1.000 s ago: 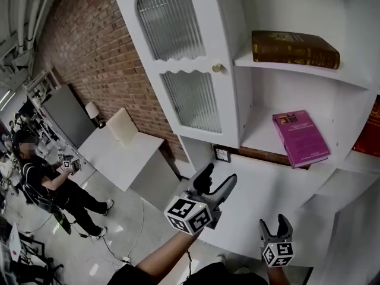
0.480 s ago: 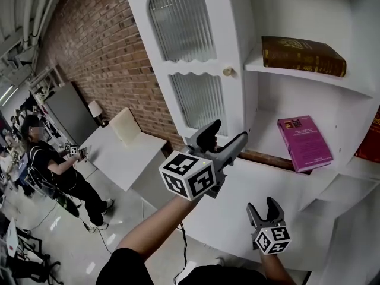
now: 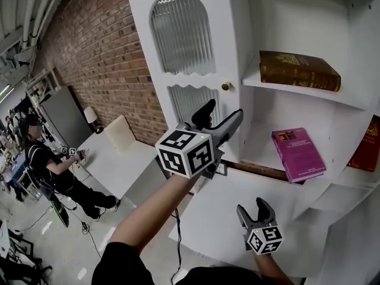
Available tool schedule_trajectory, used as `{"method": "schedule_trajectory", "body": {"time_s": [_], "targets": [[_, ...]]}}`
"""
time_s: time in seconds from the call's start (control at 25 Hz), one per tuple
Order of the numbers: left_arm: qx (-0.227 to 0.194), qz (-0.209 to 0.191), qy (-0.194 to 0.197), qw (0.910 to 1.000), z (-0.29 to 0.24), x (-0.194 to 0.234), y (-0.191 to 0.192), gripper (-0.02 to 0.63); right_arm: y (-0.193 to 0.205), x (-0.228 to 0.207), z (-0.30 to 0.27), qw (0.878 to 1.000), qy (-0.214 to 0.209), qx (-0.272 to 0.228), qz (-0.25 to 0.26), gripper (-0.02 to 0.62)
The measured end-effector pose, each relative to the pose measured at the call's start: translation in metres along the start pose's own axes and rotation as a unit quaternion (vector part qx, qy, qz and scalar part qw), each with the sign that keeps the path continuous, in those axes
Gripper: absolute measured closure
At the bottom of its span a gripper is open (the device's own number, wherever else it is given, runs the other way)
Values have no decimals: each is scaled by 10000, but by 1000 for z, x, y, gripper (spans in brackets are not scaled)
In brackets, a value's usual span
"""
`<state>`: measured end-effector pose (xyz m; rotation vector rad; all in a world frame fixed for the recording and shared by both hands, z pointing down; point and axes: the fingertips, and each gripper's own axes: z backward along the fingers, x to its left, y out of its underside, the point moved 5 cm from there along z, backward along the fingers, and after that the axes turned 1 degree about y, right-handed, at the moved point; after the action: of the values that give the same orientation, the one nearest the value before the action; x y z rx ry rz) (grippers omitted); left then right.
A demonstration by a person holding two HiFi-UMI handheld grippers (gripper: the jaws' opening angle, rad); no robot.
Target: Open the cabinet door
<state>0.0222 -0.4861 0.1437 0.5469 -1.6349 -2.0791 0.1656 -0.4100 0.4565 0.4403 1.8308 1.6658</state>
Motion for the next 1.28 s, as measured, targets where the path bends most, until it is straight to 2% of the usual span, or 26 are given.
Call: {"method": "schedule_trajectory", "body": {"time_s": [0.4, 0.72, 0.76, 0.84, 0.92, 1.08, 1.28], "targets": [[-55, -344, 112, 9993, -30, 0, -31, 251, -6, 10, -8, 9998, -163, -109, 71, 278], [-15, -451, 7, 9990, -41, 4, -31, 258, 0, 4, -9, 9998, -100, -115, -84, 278], [18, -460, -46, 9989, -41, 6, -30, 283, 2, 3, -8, 9998, -101, -116, -136, 278], [67, -476, -204, 9986, -39, 12, -29, 429, 6, 2, -7, 9997, -99, -88, -190, 278], [63, -465, -335, 9983, -39, 17, -30, 497, 7, 1, -7, 9997, -92, -71, -201, 278], [86, -485, -369, 9981, -41, 19, -32, 511, 6, 0, -8, 9998, -77, -93, -188, 279], [-2, -326, -291, 9990, -36, 19, -33, 514, 2, 0, -7, 9999, -56, -120, -100, 279]]}}
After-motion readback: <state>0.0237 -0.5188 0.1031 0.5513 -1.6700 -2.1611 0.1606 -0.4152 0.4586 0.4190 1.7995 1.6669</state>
